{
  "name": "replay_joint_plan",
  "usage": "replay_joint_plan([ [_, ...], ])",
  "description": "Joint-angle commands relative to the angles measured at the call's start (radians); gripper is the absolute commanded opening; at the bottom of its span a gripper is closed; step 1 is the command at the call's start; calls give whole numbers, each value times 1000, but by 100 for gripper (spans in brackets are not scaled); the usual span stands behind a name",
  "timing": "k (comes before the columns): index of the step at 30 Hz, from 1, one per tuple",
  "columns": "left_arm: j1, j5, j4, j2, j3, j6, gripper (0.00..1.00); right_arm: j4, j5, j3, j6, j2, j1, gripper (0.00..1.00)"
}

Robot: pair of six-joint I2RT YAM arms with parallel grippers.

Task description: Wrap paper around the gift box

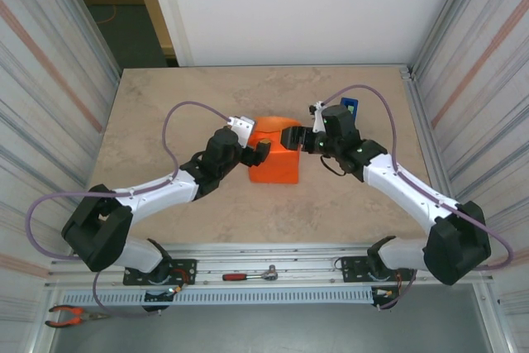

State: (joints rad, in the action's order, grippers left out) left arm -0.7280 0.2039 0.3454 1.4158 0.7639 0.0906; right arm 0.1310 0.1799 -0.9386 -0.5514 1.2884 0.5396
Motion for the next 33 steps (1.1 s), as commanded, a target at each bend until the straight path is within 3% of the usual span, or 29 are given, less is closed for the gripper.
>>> replay_joint_plan([
  [1,-2,23,-39,-5,15,-27,88,-159,-75,32,45,38,21,85],
  [9,-4,26,-29,-8,3,-15,88,-260,-215,136,87,77,64,81],
  [18,20,38,26,-43,-24,53,85,-241,-247,187,81,60,66,69],
  [27,19,38,59,6,-8,78,76,-214,-251,189,91,60,74,62],
  [33,13,32,106,56,-2,77,60,-200,-284,180,105,64,100,55],
])
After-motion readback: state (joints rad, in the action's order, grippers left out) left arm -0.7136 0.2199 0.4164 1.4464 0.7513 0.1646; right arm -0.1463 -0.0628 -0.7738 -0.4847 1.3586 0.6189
